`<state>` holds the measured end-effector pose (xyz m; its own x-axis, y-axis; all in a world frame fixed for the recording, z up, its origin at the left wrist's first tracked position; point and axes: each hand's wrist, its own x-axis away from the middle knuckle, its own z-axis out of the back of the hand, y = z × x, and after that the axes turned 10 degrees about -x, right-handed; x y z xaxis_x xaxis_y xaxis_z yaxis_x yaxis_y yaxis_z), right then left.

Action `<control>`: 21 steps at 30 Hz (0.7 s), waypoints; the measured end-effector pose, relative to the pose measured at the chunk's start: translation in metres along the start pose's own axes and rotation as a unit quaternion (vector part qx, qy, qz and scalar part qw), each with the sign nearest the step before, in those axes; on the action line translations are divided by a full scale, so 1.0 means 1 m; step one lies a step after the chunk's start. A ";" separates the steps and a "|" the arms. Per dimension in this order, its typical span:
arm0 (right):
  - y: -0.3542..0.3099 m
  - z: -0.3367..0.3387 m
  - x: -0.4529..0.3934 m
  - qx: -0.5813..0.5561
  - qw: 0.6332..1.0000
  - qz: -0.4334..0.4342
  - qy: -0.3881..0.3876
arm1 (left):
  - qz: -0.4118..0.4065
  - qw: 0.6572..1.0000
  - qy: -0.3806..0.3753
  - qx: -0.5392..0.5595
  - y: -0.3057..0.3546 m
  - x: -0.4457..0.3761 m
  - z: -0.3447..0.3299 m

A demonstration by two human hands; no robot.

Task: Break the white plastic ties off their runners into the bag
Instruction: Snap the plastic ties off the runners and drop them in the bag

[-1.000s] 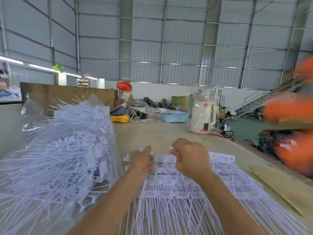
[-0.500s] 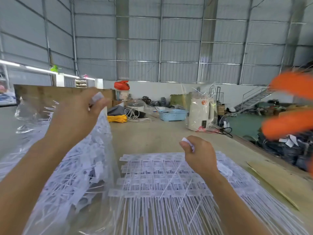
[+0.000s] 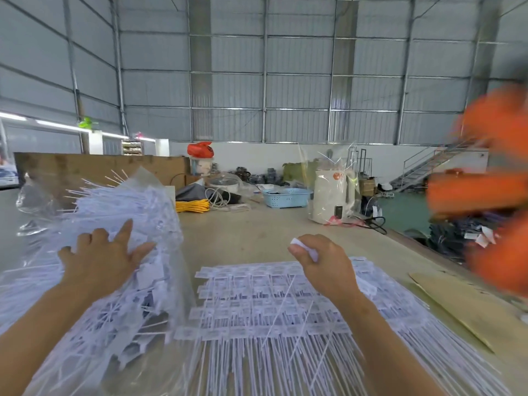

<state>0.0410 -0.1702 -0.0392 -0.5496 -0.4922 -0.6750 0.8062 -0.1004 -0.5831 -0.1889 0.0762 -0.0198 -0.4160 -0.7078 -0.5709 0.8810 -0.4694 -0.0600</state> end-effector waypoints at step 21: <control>0.019 -0.025 0.007 -0.066 0.986 -0.063 -0.142 | -0.045 0.720 -0.214 0.658 0.196 0.060 -0.006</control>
<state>0.0472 -0.1534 -0.0663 -0.5453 -0.7071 -0.4503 0.6888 -0.0719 -0.7213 -0.0396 -0.0547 -0.0710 -0.7382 -0.6083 -0.2915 -0.0140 -0.4182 0.9082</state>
